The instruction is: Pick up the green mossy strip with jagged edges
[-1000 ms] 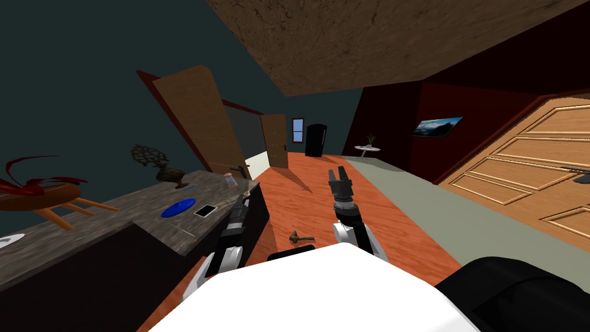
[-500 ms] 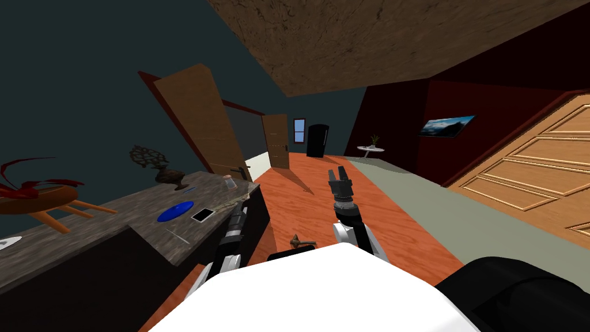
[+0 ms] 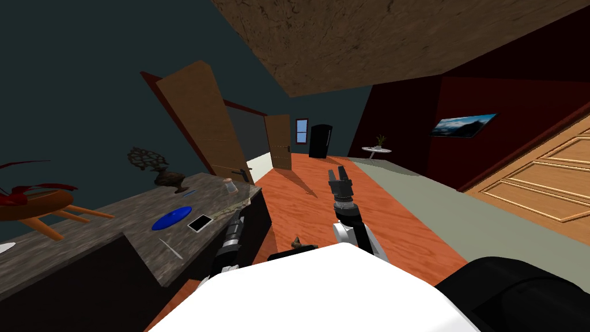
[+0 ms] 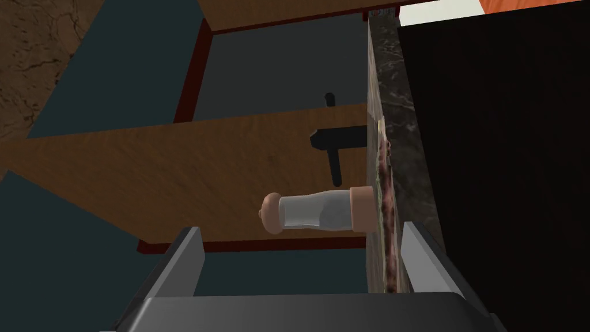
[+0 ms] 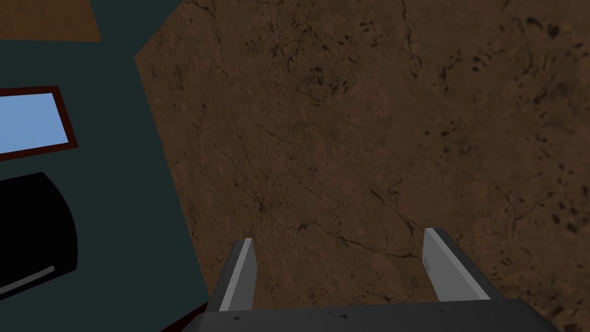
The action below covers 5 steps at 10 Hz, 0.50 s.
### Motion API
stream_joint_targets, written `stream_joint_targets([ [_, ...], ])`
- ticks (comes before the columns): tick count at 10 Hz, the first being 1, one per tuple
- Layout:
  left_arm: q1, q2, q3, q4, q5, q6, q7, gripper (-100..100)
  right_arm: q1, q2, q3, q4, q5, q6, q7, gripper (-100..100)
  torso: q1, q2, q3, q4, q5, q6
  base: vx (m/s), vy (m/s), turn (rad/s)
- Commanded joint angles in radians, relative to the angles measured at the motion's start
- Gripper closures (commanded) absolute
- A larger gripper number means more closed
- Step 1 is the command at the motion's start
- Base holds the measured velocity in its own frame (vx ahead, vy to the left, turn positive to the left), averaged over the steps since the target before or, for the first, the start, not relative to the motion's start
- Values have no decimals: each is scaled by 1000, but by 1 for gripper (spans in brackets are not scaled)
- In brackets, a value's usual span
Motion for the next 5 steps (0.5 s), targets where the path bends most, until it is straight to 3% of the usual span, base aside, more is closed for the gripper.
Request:
stream_joint_targets([
  [1,12,-44,28,40,-4,-12,-6,-100,0,0,0,0,0,0,0,0,0,0,0,0,0,0,168,82,72],
  [3,10,-89,48,63,-5,-23,-9,-100,0,0,0,0,0,0,0,0,3,-1,-1,0,1,0,167,104,53],
  [5,8,-140,62,76,-5,-30,-12,-100,0,0,0,0,0,0,0,0,3,2,1,0,1,0,111,88,25],
])
